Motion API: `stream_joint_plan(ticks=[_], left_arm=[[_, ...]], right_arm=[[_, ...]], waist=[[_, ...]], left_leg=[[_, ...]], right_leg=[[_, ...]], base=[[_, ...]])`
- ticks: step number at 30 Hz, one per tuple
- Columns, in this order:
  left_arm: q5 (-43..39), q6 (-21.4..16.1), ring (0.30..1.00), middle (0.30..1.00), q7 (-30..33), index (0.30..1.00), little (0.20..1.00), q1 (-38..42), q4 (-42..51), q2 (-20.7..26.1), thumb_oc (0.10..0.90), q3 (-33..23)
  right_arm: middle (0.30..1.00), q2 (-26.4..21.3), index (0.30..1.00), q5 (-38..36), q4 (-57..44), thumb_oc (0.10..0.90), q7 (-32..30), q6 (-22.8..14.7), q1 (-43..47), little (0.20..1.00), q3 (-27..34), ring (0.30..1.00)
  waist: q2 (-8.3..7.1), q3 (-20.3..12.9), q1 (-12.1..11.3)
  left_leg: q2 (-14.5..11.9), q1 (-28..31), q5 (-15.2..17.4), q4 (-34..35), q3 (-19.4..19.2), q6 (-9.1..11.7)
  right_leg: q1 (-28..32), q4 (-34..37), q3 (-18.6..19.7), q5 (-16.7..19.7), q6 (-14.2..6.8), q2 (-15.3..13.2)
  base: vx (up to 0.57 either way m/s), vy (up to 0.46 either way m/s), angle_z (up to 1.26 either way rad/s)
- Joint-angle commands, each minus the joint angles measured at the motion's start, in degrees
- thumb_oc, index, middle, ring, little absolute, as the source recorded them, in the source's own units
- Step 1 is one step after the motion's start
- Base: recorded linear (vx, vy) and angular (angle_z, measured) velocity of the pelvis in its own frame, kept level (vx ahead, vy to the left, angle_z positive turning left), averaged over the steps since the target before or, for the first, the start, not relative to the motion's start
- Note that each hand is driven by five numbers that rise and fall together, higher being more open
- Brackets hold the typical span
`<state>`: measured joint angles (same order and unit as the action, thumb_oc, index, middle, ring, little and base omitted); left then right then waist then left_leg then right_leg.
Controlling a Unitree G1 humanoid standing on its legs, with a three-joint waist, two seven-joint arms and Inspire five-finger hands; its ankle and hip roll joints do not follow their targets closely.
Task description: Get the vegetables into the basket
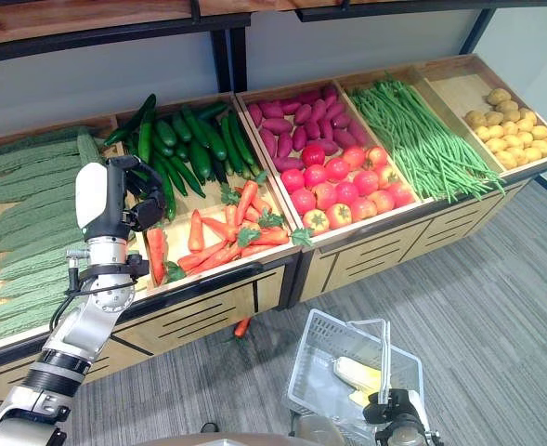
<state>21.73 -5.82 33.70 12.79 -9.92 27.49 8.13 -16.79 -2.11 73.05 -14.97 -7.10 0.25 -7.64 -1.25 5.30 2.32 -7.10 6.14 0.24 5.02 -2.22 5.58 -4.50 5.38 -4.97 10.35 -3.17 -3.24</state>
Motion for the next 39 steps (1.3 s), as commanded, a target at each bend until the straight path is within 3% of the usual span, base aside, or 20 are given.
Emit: stream_joint_plan(ticks=[1,14,25,39], left_arm=[[-2.3,-1.7,1.0,1.0,2.4,1.0,1.0,5.4,-1.2,0.7,0.9,-2.2],[6.6,4.1,1.0,1.0,-5.6,1.0,1.0,8.9,-14.7,6.6,0.9,5.0],[-17.5,2.5,1.0,1.0,-0.2,1.0,1.0,15.2,-18.7,-5.3,0.9,1.2],[-16.7,3.7,1.0,1.0,2.3,1.0,1.0,22.4,-23.5,-8.0,0.9,5.6]], right_arm=[[0.3,-1.8,0.3,-0.2,1.5,0.4,-1.6,-2.7,1.6,0.3,0.4,0.3],[0.3,-3.1,0.3,-0.7,-0.5,0.4,-0.9,-2.7,1.3,0.3,0.9,0.3],[0.3,-3.5,0.3,0.2,0.2,0.4,-1.4,-0.9,1.8,0.3,-0.3,0.3],[0.3,-3.9,0.3,-0.6,-0.3,0.4,-2.9,-1.4,4.6,0.3,-2.3,0.3]], waist=[[-2.15,-2.6,0.4],[-1.64,-2.9,1.0],[-1.38,-2.3,2.5],[-1.11,-0.6,3.3]], left_leg=[[-2.2,-2.6,0.3,0.0,1.5,2.0],[-2.5,-2.0,0.4,0.0,0.6,1.9],[-2.6,-2.4,-0.1,0.0,-0.1,1.9],[-3.9,-3.9,-1.2,0.0,-0.2,2.6]], right_leg=[[4.4,-0.4,-0.3,-5.7,-7.0,-6.1],[4.2,-0.4,0.8,-5.8,-7.2,-5.4],[3.3,-0.4,1.4,-5.5,-6.9,-5.2],[1.9,-0.4,1.8,-5.8,-6.4,-3.9]], base=[[0.0,0.0,0.0],[0.01,0.0,-0.01],[0.01,-0.002,-0.05],[0.01,-0.026,-0.02]])
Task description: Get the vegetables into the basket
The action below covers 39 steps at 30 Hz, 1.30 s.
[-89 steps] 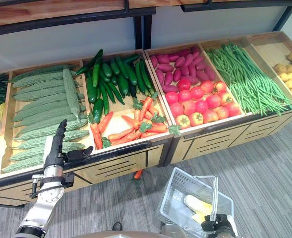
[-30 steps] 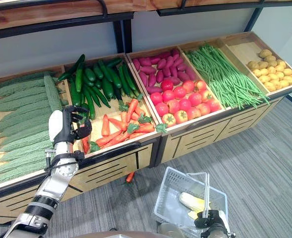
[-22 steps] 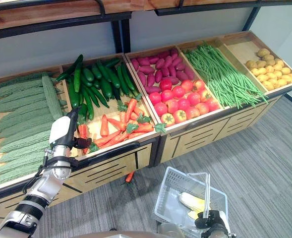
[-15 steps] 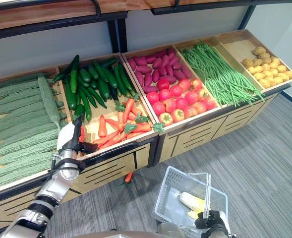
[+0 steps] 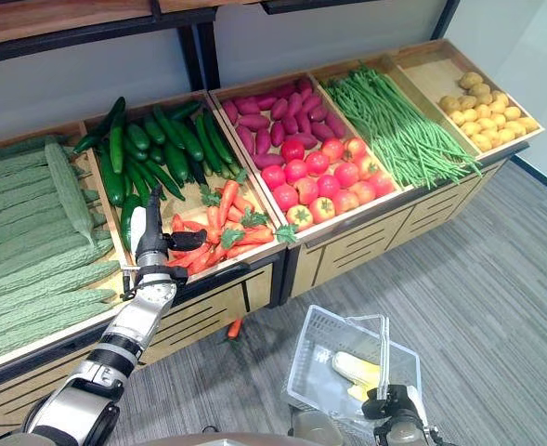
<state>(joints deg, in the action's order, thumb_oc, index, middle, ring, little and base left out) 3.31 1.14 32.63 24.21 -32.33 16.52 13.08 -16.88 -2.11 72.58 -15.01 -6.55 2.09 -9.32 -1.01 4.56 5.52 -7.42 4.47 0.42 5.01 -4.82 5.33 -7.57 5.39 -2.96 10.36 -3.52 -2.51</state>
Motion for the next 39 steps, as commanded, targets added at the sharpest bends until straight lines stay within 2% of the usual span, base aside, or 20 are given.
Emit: stream_joint_plan(ticks=[1,10,14,15,16,17,18,25,31,35,39], left_arm=[[1.7,-3.3,1.0,1.0,3.3,1.0,1.0,11.0,-1.1,2.9,0.9,0.7],[3.4,0.0,1.0,1.0,7.9,1.0,1.0,14.3,-10.3,2.1,0.9,0.3],[2.6,1.8,1.0,1.0,7.6,1.0,1.0,16.2,-20.2,1.0,0.9,1.7],[2.5,1.8,1.0,1.0,7.6,1.0,1.0,16.3,-20.3,1.0,0.9,1.7],[2.3,2.0,0.956,0.956,6.8,0.956,0.956,16.4,-22.0,0.9,0.869,2.0],[2.2,2.4,0.459,0.459,6.2,0.459,0.459,16.9,-23.6,1.0,0.514,2.5],[2.0,2.6,0.3,0.3,5.3,0.3,0.3,17.3,-25.8,1.0,0.4,3.0],[1.3,3.2,0.3,0.3,3.2,0.3,0.3,18.7,-31.9,1.0,0.4,4.1],[0.8,3.0,0.3,0.3,3.5,0.3,0.3,17.8,-29.4,0.9,0.4,3.1],[2.1,1.7,0.3,0.3,5.5,0.3,0.3,16.2,-16.3,3.0,0.4,1.3],[8.0,0.8,0.3,0.3,5.9,0.3,0.3,13.7,-0.7,6.8,0.4,-0.5]], right_arm=[[0.3,-3.8,0.3,-0.6,0.2,0.4,-2.8,-2.0,2.7,0.3,-0.6,0.3],[0.3,-3.8,0.3,-0.9,0.7,0.4,-4.0,-2.3,4.1,0.3,-1.5,0.3],[0.3,-3.7,0.3,-1.5,0.6,0.4,-4.4,-2.3,5.2,0.3,-2.6,0.3],[0.3,-3.7,0.3,-1.5,0.6,0.4,-4.4,-2.3,5.3,0.3,-2.5,0.3],[0.3,-3.7,0.3,-1.6,0.5,0.4,-4.4,-2.3,5.4,0.3,-2.7,0.3],[0.3,-3.8,0.3,-1.6,0.5,0.4,-4.5,-2.3,5.8,0.3,-2.8,0.3],[0.3,-3.8,0.3,-1.8,0.5,0.4,-4.5,-2.3,6.4,0.3,-3.1,0.3],[0.3,-4.0,0.3,-1.4,0.8,0.4,-4.2,-2.3,7.1,0.3,-3.8,0.3],[0.3,-4.3,0.3,-0.9,1.1,0.4,-4.0,-2.1,6.5,0.3,-3.0,0.3],[0.3,-4.3,0.3,-0.5,1.1,0.4,-3.6,-2.0,5.3,0.3,-1.7,0.3],[0.3,-3.9,0.3,-0.6,1.2,0.4,-3.0,-2.2,4.0,0.3,-0.5,0.3]], waist=[[-1.34,0.1,0.1],[-1.34,1.7,0.5],[-1.43,2.4,1.0],[-1.43,2.4,1.0],[-1.4,2.5,1.1],[-1.37,2.7,1.1],[-1.34,2.9,1.1],[-1.18,2.4,1.5],[-1.12,1.8,1.1],[-1.0,1.5,0.4],[-1.05,1.3,-0.6]], left_leg=[[-3.6,-2.2,-1.3,0.0,2.4,2.8],[-4.3,-3.8,-2.2,0.0,2.4,3.2],[-4.5,-4.5,-2.5,0.0,2.2,3.3],[-4.5,-4.5,-2.5,0.0,2.2,3.3],[-4.5,-4.6,-2.6,0.0,2.1,3.3],[-4.5,-4.7,-2.7,0.0,2.1,3.3],[-4.5,-4.9,-2.7,0.0,2.0,3.3],[-4.7,-4.6,-2.6,0.0,1.6,3.3],[-4.5,-3.1,-1.9,0.0,1.7,3.2],[-4.2,-2.5,-1.3,0.0,2.2,2.9],[-3.8,-2.1,-0.8,0.0,2.9,2.7]], right_leg=[[5.0,-0.4,-0.2,-5.8,-6.0,-4.6],[3.1,-0.4,-0.2,-5.6,-5.8,-3.9],[2.1,-0.4,0.1,-5.4,-5.7,-3.7],[2.0,-0.4,0.1,-5.4,-5.7,-3.7],[1.9,-0.4,0.2,-5.3,-5.7,-3.7],[1.6,-0.4,0.3,-5.3,-5.7,-3.6],[1.4,-0.4,0.4,-5.2,-5.7,-3.6],[1.4,-0.4,0.7,-5.3,-5.6,-3.2],[3.2,-0.4,0.3,-5.9,-5.7,-3.5],[4.3,-0.4,-0.2,-6.2,-5.7,-4.0],[5.3,-0.4,-1.1,-6.4,-5.9,-4.6]], base=[[0.0,-0.031,-0.05],[0.0,-0.009,-0.01],[0.0,-0.004,-0.01],[0.0,0.0,0.0],[0.0,0.0,0.0],[0.0,0.0,0.0],[0.0,0.0,0.0],[0.01,0.006,-0.02],[0.01,0.015,-0.04],[0.0,0.006,0.01],[-0.01,0.024,0.15]])
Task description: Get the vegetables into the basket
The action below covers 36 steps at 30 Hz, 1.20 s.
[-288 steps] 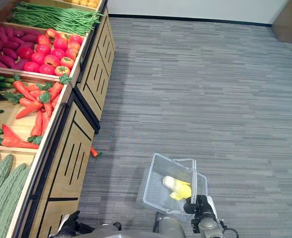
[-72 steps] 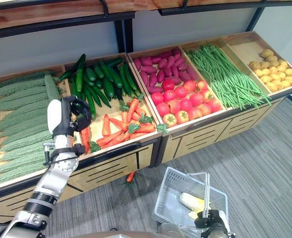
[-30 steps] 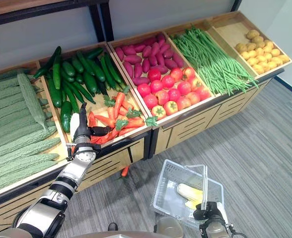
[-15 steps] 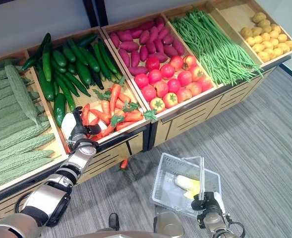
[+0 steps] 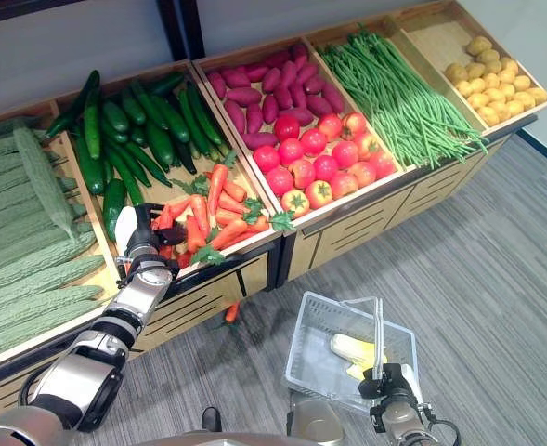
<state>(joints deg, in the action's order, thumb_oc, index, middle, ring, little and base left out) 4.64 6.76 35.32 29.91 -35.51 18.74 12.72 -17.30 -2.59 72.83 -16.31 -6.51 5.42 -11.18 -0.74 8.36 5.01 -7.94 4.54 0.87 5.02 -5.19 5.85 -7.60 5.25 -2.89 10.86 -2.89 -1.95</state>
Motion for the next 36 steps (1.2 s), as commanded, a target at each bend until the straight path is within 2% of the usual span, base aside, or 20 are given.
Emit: stream_joint_plan(ticks=[1,3,8,10,13,20,29,33,36], left_arm=[[8.3,-4.9,0.3,0.3,2.9,0.3,0.3,7.1,5.9,5.5,0.4,-0.9],[9.8,-5.2,0.3,0.3,2.6,0.3,0.3,6.5,8.8,6.4,0.4,-1.3],[16.8,-7.4,0.3,0.3,-1.6,0.3,0.3,1.3,21.7,12.0,0.4,-3.2],[19.7,-8.8,0.3,0.3,-4.1,0.3,0.3,-1.5,24.9,15.6,0.4,-3.4],[20.7,-9.6,0.3,0.3,-5.8,0.3,0.3,-3.9,25.7,17.9,0.4,-3.8],[17.2,-12.2,0.3,0.3,-10.7,0.3,0.3,-8.2,28.2,21.6,0.4,-4.9],[14.4,-14.5,0.3,0.3,-14.7,0.3,0.3,-12.0,33.2,23.6,0.4,-5.8],[12.3,-16.7,0.3,0.3,-17.5,0.3,0.3,-13.7,37.4,25.4,0.4,-5.1],[10.5,-17.7,0.3,0.3,-19.6,0.3,0.3,-14.8,40.9,26.0,0.4,-4.9]], right_arm=[[0.3,-3.3,0.3,-0.1,0.9,0.4,-1.5,-2.2,0.5,0.3,1.5,0.3],[0.3,-3.3,0.3,-0.1,0.9,0.4,-1.2,-2.3,0.3,0.3,1.7,0.3],[0.3,-3.0,0.3,-0.2,1.5,0.4,0.3,-2.5,-1.0,0.3,2.9,0.3],[0.3,-3.1,0.3,-0.2,1.3,0.4,1.2,-2.6,-1.9,0.3,3.7,0.3],[0.3,-2.8,0.3,0.0,1.2,0.4,1.9,-2.8,-2.8,0.3,3.9,0.3],[0.3,-2.9,0.3,0.0,1.8,0.4,3.1,-2.5,-3.9,0.3,4.7,0.3],[0.3,-3.2,0.3,-0.1,1.5,0.4,3.8,-2.4,-4.3,0.3,5.9,0.3],[0.3,-3.4,0.3,-0.3,0.8,0.4,3.9,-2.3,-4.3,0.3,7.1,0.3],[0.3,-3.6,0.3,-0.2,0.6,0.4,4.3,-2.0,-5.0,0.3,7.8,0.3]], waist=[[-1.39,-2.6,-0.3],[-1.43,-2.7,-0.4],[-1.62,-4.0,-1.4],[-1.72,-4.3,-1.8],[-1.67,-4.9,-2.1],[-1.96,-5.6,-2.4],[-2.5,-5.8,-2.6],[-3.45,-4.8,-2.8],[-4.23,-4.1,-2.8]], left_leg=[[-3.2,-2.1,-1.2,0.0,3.4,2.1],[-3.1,-2.1,-1.1,0.0,3.5,2.1],[-2.4,-2.0,-0.5,0.0,4.1,1.7],[-1.8,-2.1,-0.9,0.0,4.4,1.5],[-1.6,-1.8,-0.3,0.0,4.5,1.4],[-1.0,-1.4,0.0,0.0,4.9,1.0],[-0.2,-0.2,0.6,0.0,4.5,0.3],[1.4,0.1,0.9,-1.4,3.6,-1.1],[3.2,-1.1,3.6,-5.4,2.8,-2.4]], right_leg=[[5.5,-0.3,-1.3,-6.8,-6.5,-5.3],[5.7,-0.3,-1.5,-6.9,-6.6,-5.4],[6.3,-0.3,-2.1,-6.8,-6.9,-6.3],[6.3,-0.3,-2.3,-6.2,-7.0,-6.9],[6.8,-0.3,-2.5,-6.6,-7.2,-7.1],[7.4,-0.3,-2.5,-6.5,-7.5,-7.7],[8.4,-0.3,-2.5,-6.5,-7.9,-8.3],[8.1,-1.3,-1.8,-4.9,-8.7,-9.9],[7.3,-2.1,-0.7,-3.8,-9.8,-11.6]], base=[[-0.03,0.029,0.06],[-0.01,0.011,0.02],[-0.03,0.036,0.04],[-0.04,0.056,0.07],[0.03,0.038,0.09],[0.0,0.02,0.07],[0.01,0.031,0.01],[-0.04,0.142,-0.04],[-0.04,0.186,-0.09]])
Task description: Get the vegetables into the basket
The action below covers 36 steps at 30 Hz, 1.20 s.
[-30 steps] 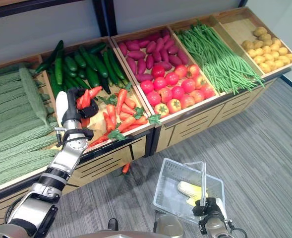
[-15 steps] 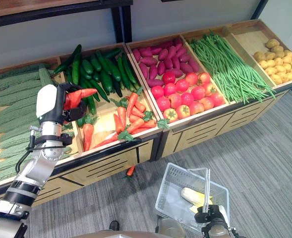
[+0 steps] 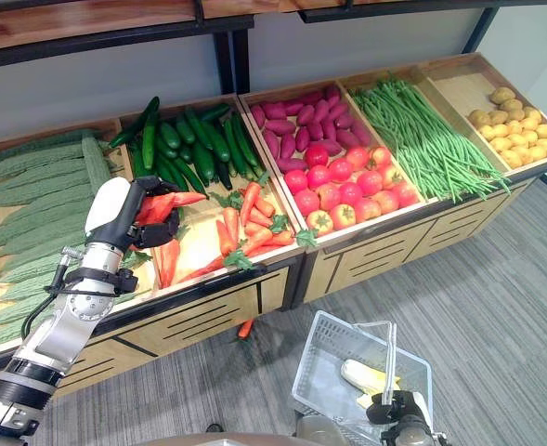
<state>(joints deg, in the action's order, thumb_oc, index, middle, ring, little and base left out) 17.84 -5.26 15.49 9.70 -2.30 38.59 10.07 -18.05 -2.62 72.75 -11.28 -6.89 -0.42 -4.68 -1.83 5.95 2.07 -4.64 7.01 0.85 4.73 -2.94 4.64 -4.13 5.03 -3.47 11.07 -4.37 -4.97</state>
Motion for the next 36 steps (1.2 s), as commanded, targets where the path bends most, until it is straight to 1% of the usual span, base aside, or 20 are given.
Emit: stream_joint_plan(ticks=[1,5,6,7,8,9,10,12,13,14,15,16,18,21,22,24,29,33,34,36], left_arm=[[-2.7,-6.1,0.3,0.3,-0.6,0.3,0.3,5.1,8.8,6.4,0.4,-2.3],[-5.1,-7.9,0.3,0.3,-3.7,0.3,0.3,4.9,13.1,7.1,0.4,-1.4],[-5.1,-7.9,0.3,0.3,-3.8,0.3,0.3,4.9,13.2,7.1,0.4,-1.4],[-5.1,-8.3,0.3,0.3,-3.8,0.3,0.3,4.6,13.9,7.2,0.4,-1.5],[-4.9,-8.5,0.3,0.3,-4.1,0.3,0.3,4.4,14.7,7.6,0.4,-2.0],[-4.6,-8.6,0.3,0.3,-4.4,0.3,0.3,4.1,15.2,7.9,0.4,-2.2],[-4.4,-8.4,0.3,0.3,-4.8,0.3,0.3,3.7,16.1,8.4,0.4,-2.6],[-4.6,-8.5,0.3,0.3,-5.0,0.3,0.3,2.7,17.2,8.8,0.4,-3.6],[-4.5,-8.5,0.3,0.3,-5.5,0.3,0.3,1.9,17.9,9.5,0.4,-4.5],[-4.5,-8.5,0.3,0.3,-5.5,0.3,0.3,1.8,18.0,9.6,0.4,-4.7],[-4.7,-8.4,0.3,0.3,-5.8,0.3,0.3,1.0,19.1,10.1,0.4,-5.7],[-4.7,-8.4,0.3,0.3,-5.9,0.3,0.3,1.0,19.2,10.1,0.4,-5.9],[-4.7,-8.6,0.3,0.3,-6.0,0.3,0.3,-0.1,20.2,11.0,0.4,-7.0],[-4.9,-9.1,0.3,0.3,-5.8,0.3,0.3,-1.5,20.1,11.2,0.4,-7.9],[-4.4,-9.1,0.3,0.3,-5.9,0.3,0.3,-3.2,20.5,10.8,0.4,-9.1],[-4.8,-9.7,0.3,0.3,-5.8,0.3,0.3,-3.4,20.7,10.1,0.4,-8.4],[-5.6,-9.7,0.3,0.3,-5.5,0.3,0.3,-2.4,20.3,8.4,0.4,-6.5],[-6.1,-9.7,0.3,0.3,-5.4,0.3,0.3,-0.6,19.3,5.9,0.4,-4.5],[-6.1,-9.7,0.3,0.3,-5.0,0.3,0.3,0.1,19.0,4.8,0.4,-3.7],[-5.7,-9.6,0.3,0.3,-4.7,0.3,0.3,0.8,18.8,3.9,0.4,-2.9]], right_arm=[[0.3,-2.8,0.3,0.0,0.7,0.4,-0.5,-1.5,0.5,0.3,1.5,0.3],[0.3,-2.9,0.3,0.1,0.8,0.4,0.2,-1.2,-1.6,0.3,2.9,0.3],[0.3,-2.9,0.3,0.1,0.7,0.4,0.3,-1.2,-1.6,0.3,2.9,0.3],[0.3,-2.8,0.3,0.0,0.4,0.4,0.2,-1.2,-1.6,0.3,3.0,0.3],[0.3,-2.7,0.3,0.2,0.5,0.4,0.2,-1.0,-1.5,0.3,3.0,0.3],[0.3,-2.5,0.3,0.1,0.6,0.4,0.2,-1.1,-1.5,0.3,3.0,0.3],[0.3,-2.4,0.3,-0.2,0.5,0.4,0.0,-1.3,-1.8,0.3,3.5,0.3],[0.3,-2.2,0.3,-0.7,0.2,0.4,-0.1,-1.4,-2.2,0.3,4.1,0.3],[0.3,-2.4,0.3,-0.9,0.9,0.4,-0.1,-1.6,-2.7,0.3,4.4,0.3],[0.3,-2.4,0.3,-0.9,0.9,0.4,-0.1,-1.6,-2.7,0.3,4.3,0.3],[0.3,-2.6,0.3,-0.8,1.3,0.4,0.0,-1.6,-2.6,0.3,4.2,0.3],[0.3,-2.6,0.3,-0.8,1.3,0.4,0.0,-1.6,-2.6,0.3,4.1,0.3],[0.3,-2.8,0.3,-0.6,1.8,0.4,-0.1,-1.5,-2.3,0.3,4.1,0.3],[0.3,-2.8,0.3,-0.2,1.8,0.4,-0.5,-1.4,-1.8,0.3,3.5,0.3],[0.3,-3.1,0.3,-0.1,1.4,0.4,-0.4,-1.3,-1.8,0.3,3.5,0.3],[0.3,-3.9,0.3,-0.7,0.2,0.4,-0.6,-1.6,-2.3,0.3,3.6,0.3],[0.3,-5.5,0.3,-1.7,-0.3,0.4,-1.2,-1.8,-2.4,0.3,4.4,0.3],[0.3,-6.6,0.3,-2.8,-0.7,0.4,-1.8,-2.3,-2.4,0.3,5.2,0.3],[0.3,-7.4,0.3,-3.3,-1.0,0.4,-1.9,-2.4,-2.0,0.3,5.3,0.3],[0.3,-8.4,0.3,-3.2,-1.2,0.4,-2.3,-2.5,-0.7,0.3,5.2,0.3]], waist=[[-3.48,-1.5,0.4],[-4.27,-1.5,1.5],[-4.36,-1.6,1.4],[-4.46,-1.1,1.6],[-4.36,-0.8,1.0],[-3.98,-0.6,0.7],[-3.17,0.0,0.0],[-2.6,0.5,-0.5],[-1.92,0.6,-1.0],[-2.02,0.5,-1.0],[-1.38,0.5,-1.6],[-1.41,0.4,-1.6],[-1.03,0.4,-2.5],[-1.15,0.1,-3.4],[-0.96,-0.5,-3.7],[0.05,-0.3,-2.5],[1.35,0.5,-1.3],[2.27,2.0,-0.4],[2.35,2.9,-0.4],[2.72,3.4,-1.1]], left_leg=[[0.8,-4.0,3.5,-5.7,0.2,-1.6],[4.1,-4.9,4.7,-6.0,-1.0,-2.9],[4.2,-5.0,4.6,-6.0,-1.2,-3.0],[5.0,-6.0,4.3,-6.0,-2.5,-3.4],[5.1,-6.6,4.2,-6.3,-3.6,-3.8],[4.9,-6.9,4.0,-6.3,-4.3,-4.0],[4.2,-7.0,4.0,-6.5,-5.5,-4.2],[3.8,-7.4,3.3,-6.6,-6.7,-4.6],[3.4,-7.3,3.1,-6.5,-8.1,-4.8],[3.5,-7.5,2.8,-6.4,-8.1,-4.8],[3.3,-7.4,2.7,-6.2,-9.6,-5.1],[3.3,-7.5,2.4,-6.2,-9.8,-5.1],[2.9,-7.5,1.9,-5.9,-11.8,-5.3],[2.8,-7.4,1.3,-5.3,-14.1,-4.6],[2.3,-7.5,0.7,-5.5,-15.7,-4.0],[1.1,-7.9,-1.4,-4.7,-16.2,-2.6],[-0.6,-8.3,-3.7,-4.2,-16.2,-0.9],[-2.3,-10.2,-4.7,-7.7,-15.3,0.9],[-2.5,-11.1,-4.1,-11.0,-12.6,1.8],[-1.3,-12.4,-4.4,-10.9,-7.0,2.3]], right_leg=[[3.1,-2.1,0.4,-2.7,-8.6,-9.3],[0.6,-1.6,2.6,3.4,-10.5,-12.4],[0.5,-1.4,2.8,3.6,-10.5,-12.4],[-1.9,-1.5,2.5,5.5,-10.6,-13.0],[-3.2,-2.2,1.0,5.2,-10.2,-13.2],[-3.4,-3.3,-0.9,3.9,-9.9,-13.2],[-3.2,-6.2,-4.5,1.5,-9.4,-13.1],[-2.7,-10.2,-7.7,-1.3,-8.3,-12.8],[-1.2,-14.0,-9.9,-4.7,-7.4,-12.0],[-1.5,-14.0,-9.8,-4.5,-7.3,-12.1],[-0.2,-17.5,-11.4,-7.6,-6.5,-11.1],[-0.3,-17.4,-11.3,-7.4,-6.3,-11.1],[1.2,-19.6,-13.6,-9.5,-6.0,-10.7],[3.7,-14.9,-15.9,-9.5,-5.9,-10.1],[5.1,-10.8,-16.3,-10.6,-5.9,-8.9],[6.4,-6.8,-15.7,-11.1,-5.1,-6.8],[7.0,-4.9,-15.3,-11.5,-4.0,-4.8],[7.6,-4.2,-15.1,-12.0,-2.8,-3.6],[7.8,-3.4,-13.8,-12.0,-2.2,-3.3],[7.5,-2.5,-12.7,-11.6,-2.1,-3.3]], base=[[-0.11,0.195,-0.16],[-0.09,0.208,-0.26],[-0.2,0.192,-0.21],[-0.22,0.152,-0.35],[-0.28,0.183,-0.53],[-0.21,0.123,-0.82],[-0.19,0.107,-0.84],[-0.19,0.101,-0.77],[-0.14,0.073,-0.66],[-0.16,0.083,-0.63],[-0.11,0.035,-0.36],[-0.12,0.039,-0.32],[-0.1,-0.023,-0.39],[-0.07,-0.114,-0.68],[-0.02,-0.218,-0.68],[-0.05,-0.324,-0.76],[-0.04,-0.186,-0.3],[-0.04,-0.159,-0.16],[-0.04,-0.177,-0.06],[-0.01,-0.06,-0.56]])
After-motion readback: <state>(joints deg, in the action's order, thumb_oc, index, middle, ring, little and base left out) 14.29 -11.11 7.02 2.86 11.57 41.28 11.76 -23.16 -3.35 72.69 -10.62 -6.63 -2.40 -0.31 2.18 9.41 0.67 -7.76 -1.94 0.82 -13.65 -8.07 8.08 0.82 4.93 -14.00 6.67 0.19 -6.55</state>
